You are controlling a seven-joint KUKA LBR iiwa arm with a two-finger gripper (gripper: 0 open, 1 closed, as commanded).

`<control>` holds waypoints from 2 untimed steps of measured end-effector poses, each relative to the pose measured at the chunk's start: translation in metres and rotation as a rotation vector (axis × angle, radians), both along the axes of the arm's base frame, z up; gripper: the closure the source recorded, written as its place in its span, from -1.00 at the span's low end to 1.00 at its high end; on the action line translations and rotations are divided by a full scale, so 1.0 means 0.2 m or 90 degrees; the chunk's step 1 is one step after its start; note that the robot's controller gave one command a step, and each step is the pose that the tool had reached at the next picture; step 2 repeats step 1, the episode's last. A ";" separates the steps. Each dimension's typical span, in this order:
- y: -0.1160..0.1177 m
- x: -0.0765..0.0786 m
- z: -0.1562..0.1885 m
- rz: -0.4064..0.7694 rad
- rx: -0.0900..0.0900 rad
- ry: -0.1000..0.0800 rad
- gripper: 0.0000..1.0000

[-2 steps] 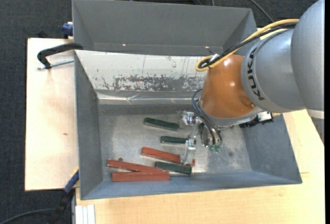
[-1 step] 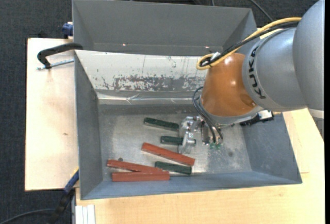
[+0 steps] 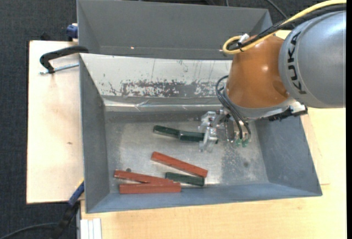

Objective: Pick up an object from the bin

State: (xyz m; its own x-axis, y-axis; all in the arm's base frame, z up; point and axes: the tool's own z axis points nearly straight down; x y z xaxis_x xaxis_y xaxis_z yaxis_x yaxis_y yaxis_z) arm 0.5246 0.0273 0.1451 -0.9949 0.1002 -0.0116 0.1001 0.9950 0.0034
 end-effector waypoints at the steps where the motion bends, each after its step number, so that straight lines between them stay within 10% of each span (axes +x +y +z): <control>1: 0.00 0.06 0.42 -0.001 0.000 -0.002 1.00; 2: 0.00 0.06 0.42 -0.001 0.000 -0.002 1.00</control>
Offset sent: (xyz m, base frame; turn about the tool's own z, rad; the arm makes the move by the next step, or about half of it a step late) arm 0.0079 0.0000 0.0775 0.0026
